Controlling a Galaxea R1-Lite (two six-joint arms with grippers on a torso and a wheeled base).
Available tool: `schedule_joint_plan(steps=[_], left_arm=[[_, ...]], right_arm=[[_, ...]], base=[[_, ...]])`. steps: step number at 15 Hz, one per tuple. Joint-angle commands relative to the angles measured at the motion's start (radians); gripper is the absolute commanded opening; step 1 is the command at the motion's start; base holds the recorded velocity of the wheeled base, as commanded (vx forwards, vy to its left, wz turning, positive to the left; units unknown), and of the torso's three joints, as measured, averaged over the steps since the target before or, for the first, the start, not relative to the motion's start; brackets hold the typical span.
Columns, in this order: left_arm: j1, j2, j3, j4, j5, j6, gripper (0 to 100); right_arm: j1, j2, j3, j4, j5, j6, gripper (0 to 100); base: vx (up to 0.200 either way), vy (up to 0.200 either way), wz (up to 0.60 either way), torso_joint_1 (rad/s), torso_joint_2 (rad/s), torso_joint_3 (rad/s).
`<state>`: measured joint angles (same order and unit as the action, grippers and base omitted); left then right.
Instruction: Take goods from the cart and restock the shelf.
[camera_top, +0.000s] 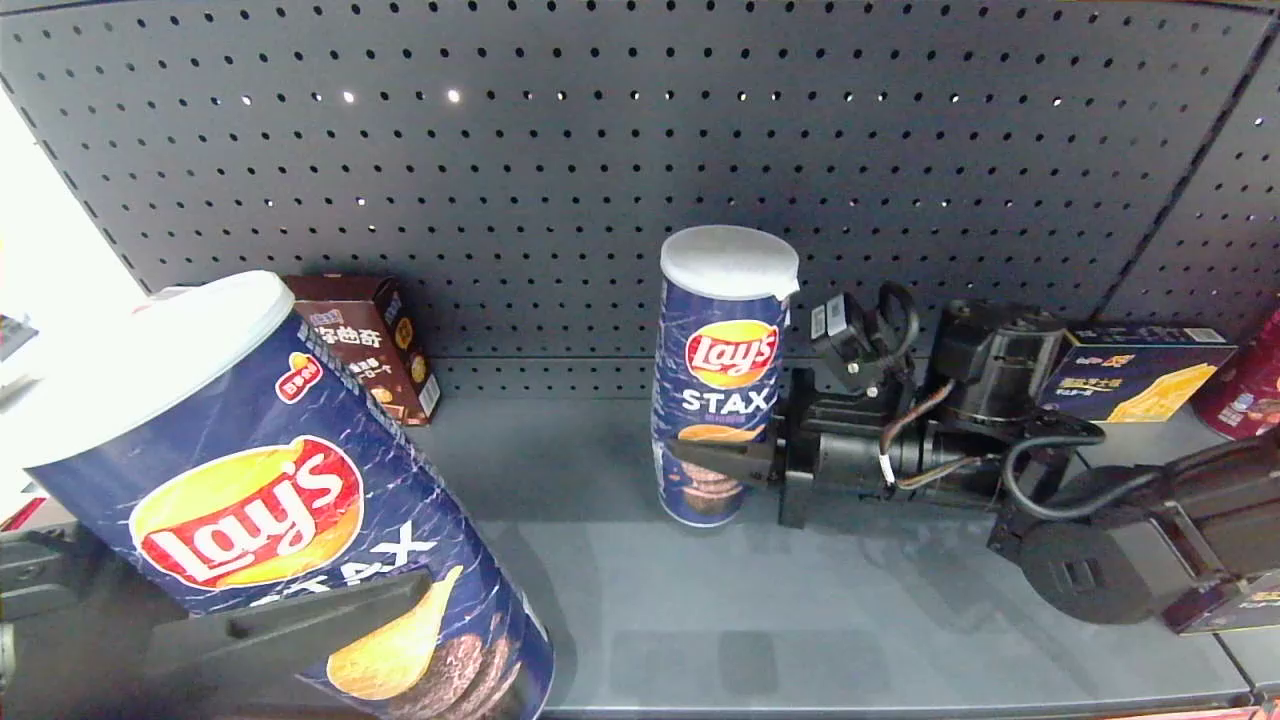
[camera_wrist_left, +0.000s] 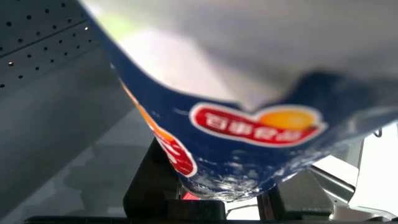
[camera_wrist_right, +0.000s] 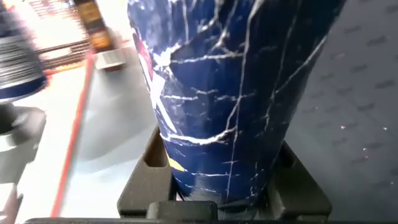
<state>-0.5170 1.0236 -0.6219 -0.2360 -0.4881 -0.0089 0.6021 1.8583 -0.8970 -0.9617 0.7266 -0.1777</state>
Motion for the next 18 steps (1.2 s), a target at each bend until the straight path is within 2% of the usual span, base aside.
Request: schedule_joint_plan(steps=[1, 9, 18], left_arm=[[0.0, 0.0, 0.001, 0.0, 0.0, 0.0, 0], [0.002, 0.0, 0.001, 0.0, 0.003, 0.0, 0], [0.002, -0.002, 0.002, 0.001, 0.002, 0.0, 0]], right_arm=[[0.051, -0.113, 0.152, -0.054, -0.036, 0.0, 0], [0.168, -0.172, 0.385, -0.147, -0.134, -0.002, 0], [0.096, -0.064, 0.395, -0.241, -0.124, -0.013, 0]], base=[[0.0, 0.0, 0.0, 0.0, 0.0, 0.0], [0.0, 0.0, 0.0, 0.0, 0.0, 0.0], [0.0, 0.0, 0.0, 0.0, 0.0, 0.0]])
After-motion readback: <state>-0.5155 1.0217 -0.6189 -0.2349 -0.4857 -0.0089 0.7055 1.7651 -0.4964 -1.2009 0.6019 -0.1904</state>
